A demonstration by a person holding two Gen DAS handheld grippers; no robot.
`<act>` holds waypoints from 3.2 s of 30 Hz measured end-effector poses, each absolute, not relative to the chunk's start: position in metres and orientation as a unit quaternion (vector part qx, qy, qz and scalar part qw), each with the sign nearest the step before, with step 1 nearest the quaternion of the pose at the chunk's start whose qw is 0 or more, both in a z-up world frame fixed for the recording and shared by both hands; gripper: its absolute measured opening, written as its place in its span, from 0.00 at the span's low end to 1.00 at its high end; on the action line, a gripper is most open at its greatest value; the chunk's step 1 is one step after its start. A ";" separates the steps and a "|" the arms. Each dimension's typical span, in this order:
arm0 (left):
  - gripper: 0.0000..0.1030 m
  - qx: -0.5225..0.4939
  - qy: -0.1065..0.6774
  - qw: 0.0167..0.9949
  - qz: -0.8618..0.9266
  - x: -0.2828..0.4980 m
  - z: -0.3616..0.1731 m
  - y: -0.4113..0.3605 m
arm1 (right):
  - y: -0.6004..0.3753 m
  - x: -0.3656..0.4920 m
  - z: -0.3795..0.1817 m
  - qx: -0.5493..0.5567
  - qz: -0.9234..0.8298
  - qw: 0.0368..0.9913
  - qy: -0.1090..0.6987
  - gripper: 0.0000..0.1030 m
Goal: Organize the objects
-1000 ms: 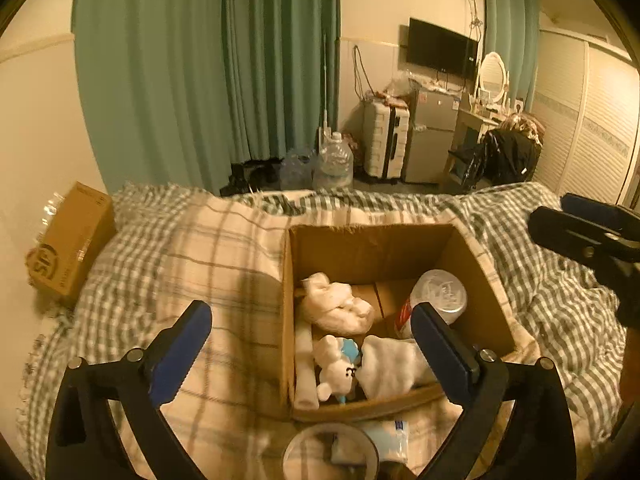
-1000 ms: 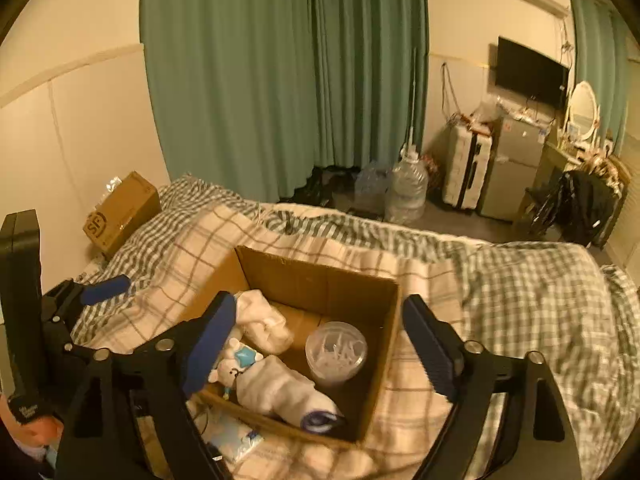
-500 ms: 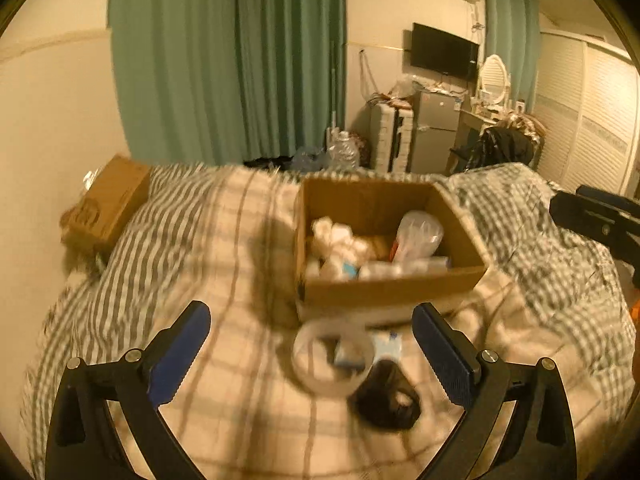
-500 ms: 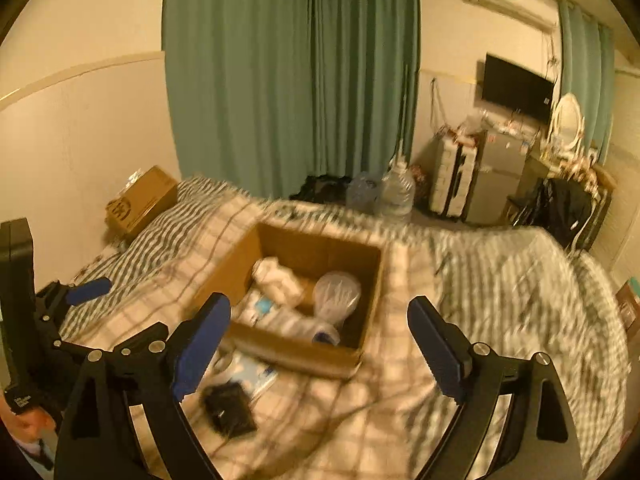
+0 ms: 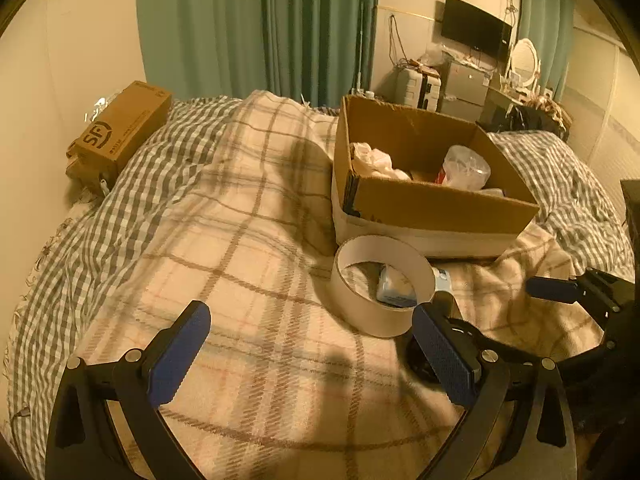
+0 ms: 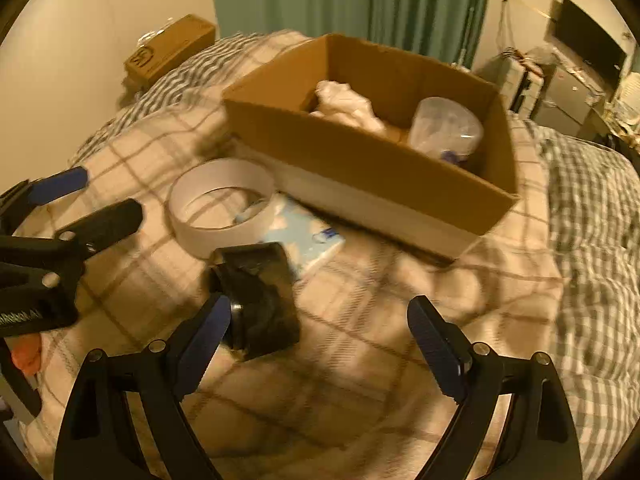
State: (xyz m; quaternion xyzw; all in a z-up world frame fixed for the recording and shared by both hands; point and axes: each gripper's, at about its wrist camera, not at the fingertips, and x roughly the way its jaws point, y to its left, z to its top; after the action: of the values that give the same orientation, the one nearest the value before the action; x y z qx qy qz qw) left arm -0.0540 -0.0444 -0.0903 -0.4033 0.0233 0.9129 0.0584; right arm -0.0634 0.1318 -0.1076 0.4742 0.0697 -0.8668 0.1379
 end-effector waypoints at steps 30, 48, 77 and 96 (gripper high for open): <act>1.00 -0.473 0.064 0.083 0.875 -0.099 -0.125 0.018 | 0.201 -0.069 -0.072 0.438 -0.897 0.058 0.025 0.07; 0.78 -0.488 0.029 0.095 0.867 -0.115 -0.141 0.018 | 0.204 -0.070 -0.079 0.439 -0.897 0.055 0.012 0.07; 0.78 -0.308 0.046 0.153 0.938 -0.082 0.070 0.037 | 0.194 -0.046 0.106 0.282 -0.957 0.008 0.062 0.07; 0.78 -0.338 0.049 0.130 0.931 -0.203 -0.008 0.036 | 0.200 -0.197 0.051 0.333 -0.943 0.010 0.018 0.07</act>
State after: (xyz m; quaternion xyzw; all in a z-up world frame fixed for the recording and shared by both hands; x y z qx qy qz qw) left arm -0.2025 0.0357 -0.0085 -0.3378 0.0492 0.9309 0.1304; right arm -0.1973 0.1997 0.0508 0.3331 0.0185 -0.9427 0.0102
